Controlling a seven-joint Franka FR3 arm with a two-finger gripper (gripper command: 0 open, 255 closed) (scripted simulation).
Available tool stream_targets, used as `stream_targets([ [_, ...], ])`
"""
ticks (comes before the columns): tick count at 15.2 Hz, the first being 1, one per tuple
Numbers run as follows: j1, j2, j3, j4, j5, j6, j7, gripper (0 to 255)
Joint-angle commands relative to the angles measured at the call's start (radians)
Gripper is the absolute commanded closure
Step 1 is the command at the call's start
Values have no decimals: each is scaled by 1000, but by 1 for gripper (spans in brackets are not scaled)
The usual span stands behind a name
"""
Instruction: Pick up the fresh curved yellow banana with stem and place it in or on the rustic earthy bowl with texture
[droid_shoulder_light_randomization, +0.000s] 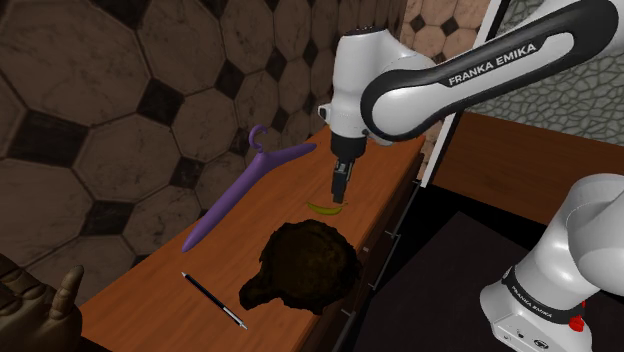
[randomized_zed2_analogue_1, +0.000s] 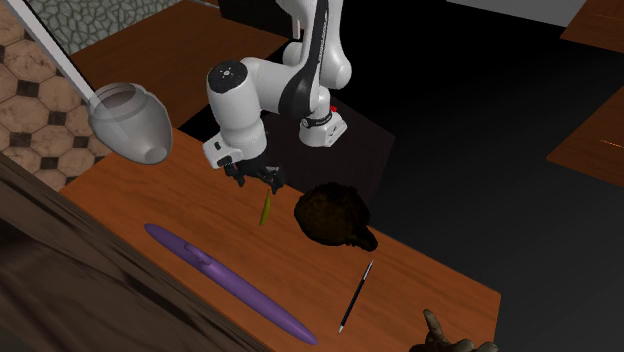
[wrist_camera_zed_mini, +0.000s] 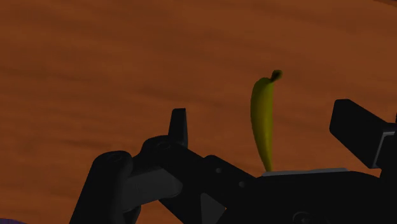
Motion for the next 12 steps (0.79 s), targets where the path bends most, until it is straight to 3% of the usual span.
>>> stream_targets([
  [1,12,65,19,21,-11,55,2,0],
  [12,20,170,35,-2,-42,185,22,0],
])
